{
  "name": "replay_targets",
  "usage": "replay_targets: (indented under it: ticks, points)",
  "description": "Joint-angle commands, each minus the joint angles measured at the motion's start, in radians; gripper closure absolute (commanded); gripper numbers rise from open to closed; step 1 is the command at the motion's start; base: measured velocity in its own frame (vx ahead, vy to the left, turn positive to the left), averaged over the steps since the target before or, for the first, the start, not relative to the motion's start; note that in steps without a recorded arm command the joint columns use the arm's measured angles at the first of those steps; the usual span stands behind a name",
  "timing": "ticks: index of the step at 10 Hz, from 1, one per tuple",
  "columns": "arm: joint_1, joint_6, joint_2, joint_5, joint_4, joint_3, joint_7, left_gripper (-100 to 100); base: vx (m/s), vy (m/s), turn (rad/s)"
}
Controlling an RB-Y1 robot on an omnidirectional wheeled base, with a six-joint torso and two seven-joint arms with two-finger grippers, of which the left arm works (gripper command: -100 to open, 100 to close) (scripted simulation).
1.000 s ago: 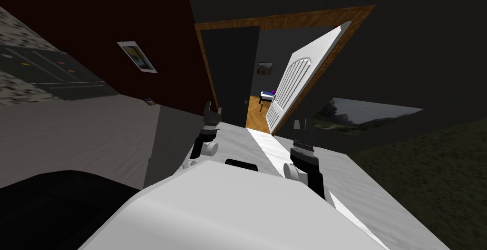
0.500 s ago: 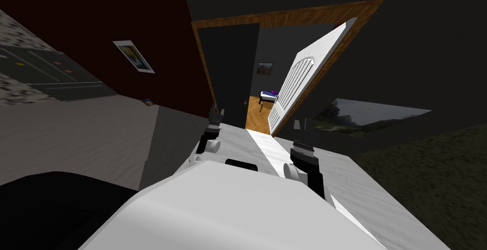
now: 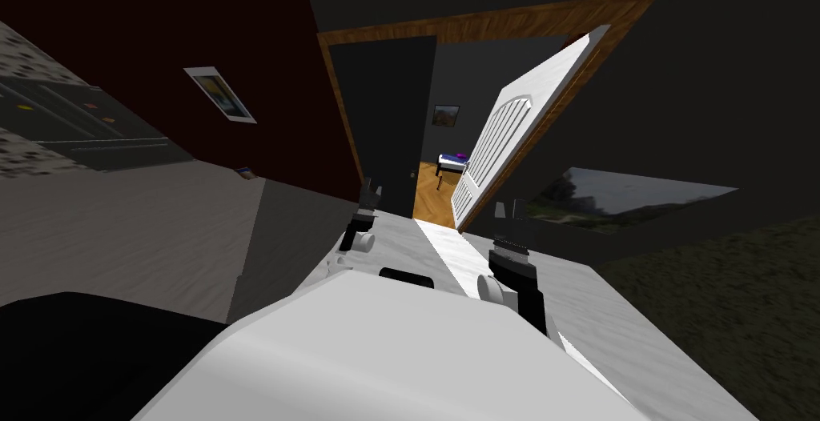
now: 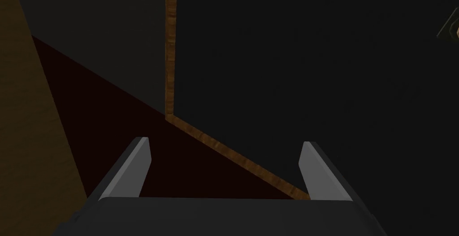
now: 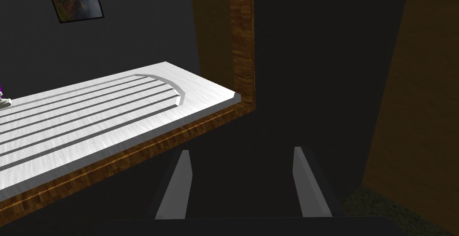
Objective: Push the door open
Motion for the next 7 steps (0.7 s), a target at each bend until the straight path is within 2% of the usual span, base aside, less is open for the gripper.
replay_targets:
  ticks: [1, 2, 3, 7]
  points:
    - [-0.022, -0.007, 0.002, 0.001, 0.050, -0.002, -0.007, -100, 0.056, 0.003, 0.000]
    - [-0.044, -0.009, 0.005, 0.003, 0.082, -0.002, -0.013, -100, 0.075, -0.009, -0.008]
    - [-0.044, -0.009, 0.005, 0.003, 0.092, -0.002, -0.013, -100, 0.059, -0.009, -0.001]
    - [-0.132, -0.017, 0.014, 0.012, 0.240, -0.002, -0.035, -100, 0.088, -0.008, -0.004]
